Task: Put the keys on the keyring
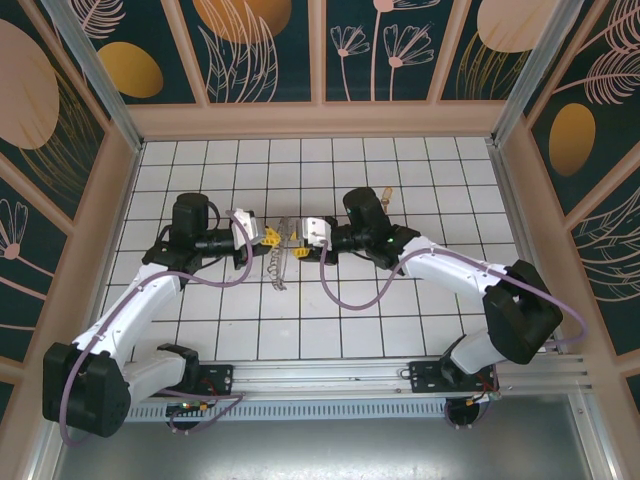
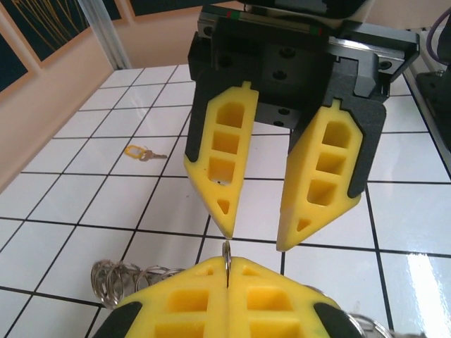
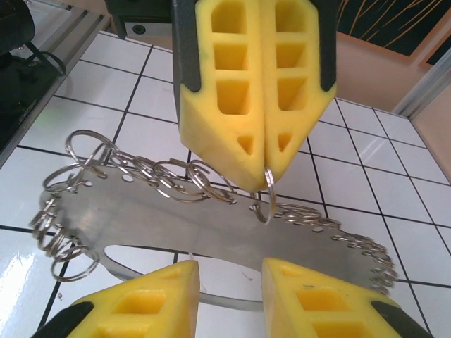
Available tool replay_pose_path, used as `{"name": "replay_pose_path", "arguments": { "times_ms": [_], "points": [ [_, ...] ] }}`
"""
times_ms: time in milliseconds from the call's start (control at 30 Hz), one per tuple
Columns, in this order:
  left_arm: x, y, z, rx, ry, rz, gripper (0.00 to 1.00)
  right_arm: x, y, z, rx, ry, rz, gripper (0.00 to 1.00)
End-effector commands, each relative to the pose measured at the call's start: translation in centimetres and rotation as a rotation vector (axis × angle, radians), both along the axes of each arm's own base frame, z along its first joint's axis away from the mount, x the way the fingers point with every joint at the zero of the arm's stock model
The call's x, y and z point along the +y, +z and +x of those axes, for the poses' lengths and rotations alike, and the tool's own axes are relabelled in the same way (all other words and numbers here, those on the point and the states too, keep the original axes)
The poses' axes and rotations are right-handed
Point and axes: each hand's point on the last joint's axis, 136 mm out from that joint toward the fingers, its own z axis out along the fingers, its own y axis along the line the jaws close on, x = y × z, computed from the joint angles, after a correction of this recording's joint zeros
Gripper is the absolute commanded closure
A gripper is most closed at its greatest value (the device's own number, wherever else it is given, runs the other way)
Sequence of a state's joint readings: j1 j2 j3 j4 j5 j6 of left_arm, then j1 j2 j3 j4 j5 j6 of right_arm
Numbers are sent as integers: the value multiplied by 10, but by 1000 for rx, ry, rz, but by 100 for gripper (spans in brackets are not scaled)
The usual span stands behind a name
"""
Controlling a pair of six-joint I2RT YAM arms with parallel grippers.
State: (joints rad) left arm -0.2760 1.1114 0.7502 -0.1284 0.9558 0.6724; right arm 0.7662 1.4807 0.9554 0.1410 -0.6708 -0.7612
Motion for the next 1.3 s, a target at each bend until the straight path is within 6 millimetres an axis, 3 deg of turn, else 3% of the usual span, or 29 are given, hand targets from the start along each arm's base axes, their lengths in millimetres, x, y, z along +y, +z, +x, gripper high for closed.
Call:
{"name": "replay_pose_path", "arguments": {
  "times_ms": [0,233,400,567,767,867,967,1100,1267],
  "points": [
    [-2,9,-1,-36,-29,6,100,4,5,5,-14,11,0,70],
    [-3,3,-2,-11,-37,11,100,16,9,0,-1,50,14,69],
    [-2,1,-2,-6,-35,14,100,21,11,-2,5,70,16,75],
    [-3,2,-2,-4,-40,7,100,28,7,-5,13,87,10,75],
    [-3,5,-2,-15,-39,3,100,32,1,-6,21,90,-1,86],
    [-3,6,-2,-16,-33,1,100,30,-1,-6,7,76,-10,100],
    [2,5,6,-5,28,21,100,29,2,-7,-2,73,3,100],
    [5,8,5,-25,53,25,73,26,15,-7,-11,46,76,100],
    [3,7,5,3,46,14,72,17,39,-5,9,17,201,100]
  ]
}}
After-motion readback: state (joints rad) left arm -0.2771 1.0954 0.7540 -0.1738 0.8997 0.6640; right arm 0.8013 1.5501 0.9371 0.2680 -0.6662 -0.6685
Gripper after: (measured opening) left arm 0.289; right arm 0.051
